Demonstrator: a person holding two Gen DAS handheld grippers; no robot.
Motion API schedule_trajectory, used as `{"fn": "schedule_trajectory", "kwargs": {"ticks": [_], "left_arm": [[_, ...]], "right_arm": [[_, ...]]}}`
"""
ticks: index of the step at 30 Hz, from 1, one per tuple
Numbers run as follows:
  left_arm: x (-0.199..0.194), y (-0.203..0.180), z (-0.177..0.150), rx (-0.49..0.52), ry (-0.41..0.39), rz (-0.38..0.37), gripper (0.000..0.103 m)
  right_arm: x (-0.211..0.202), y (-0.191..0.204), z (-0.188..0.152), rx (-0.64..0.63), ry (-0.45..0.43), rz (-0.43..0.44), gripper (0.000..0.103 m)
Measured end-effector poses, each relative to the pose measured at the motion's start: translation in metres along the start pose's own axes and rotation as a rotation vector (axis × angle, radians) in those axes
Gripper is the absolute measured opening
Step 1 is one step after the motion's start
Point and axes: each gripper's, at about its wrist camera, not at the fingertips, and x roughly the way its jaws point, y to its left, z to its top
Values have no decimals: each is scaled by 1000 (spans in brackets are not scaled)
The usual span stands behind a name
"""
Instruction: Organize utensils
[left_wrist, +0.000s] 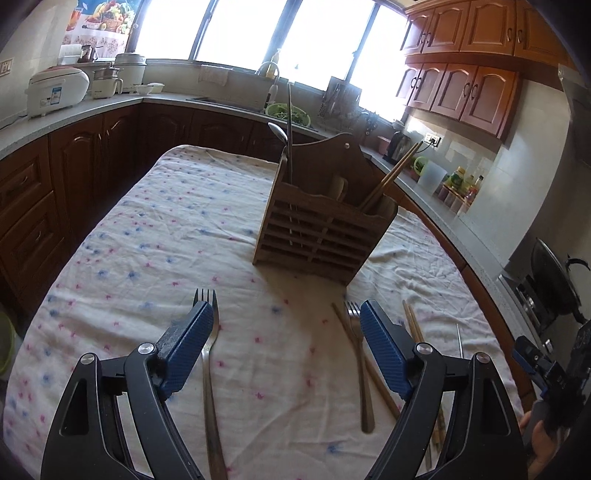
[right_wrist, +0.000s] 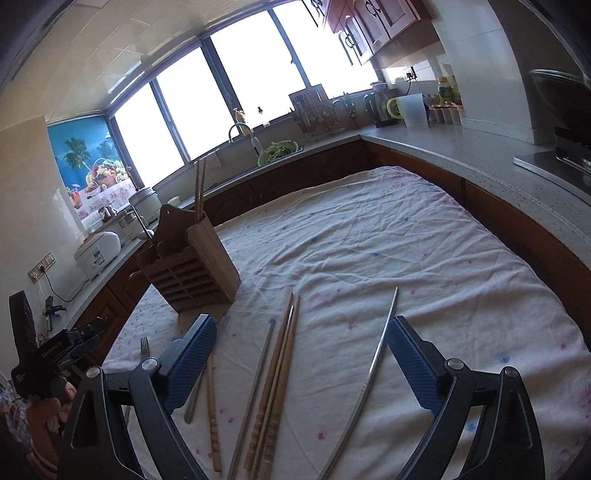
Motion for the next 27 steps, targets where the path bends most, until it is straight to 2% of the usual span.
{"fn": "schedule_trajectory", "kwargs": {"ticks": [8, 23, 24, 27], "left_arm": [[11, -9, -23, 14, 69, -8, 83], [38, -52, -20, 127, 128, -60, 83], [42, -55, -19, 135, 133, -62, 83], [52, -62, -15, 158, 148, -72, 83]], "right_arm": [[-4, -18, -18, 9, 38, -31, 95], [14, -10, -11, -15, 57, -16, 93], [16, -9, -9, -18, 54, -21, 92], [22, -7, -4, -18, 68, -13, 80]]}}
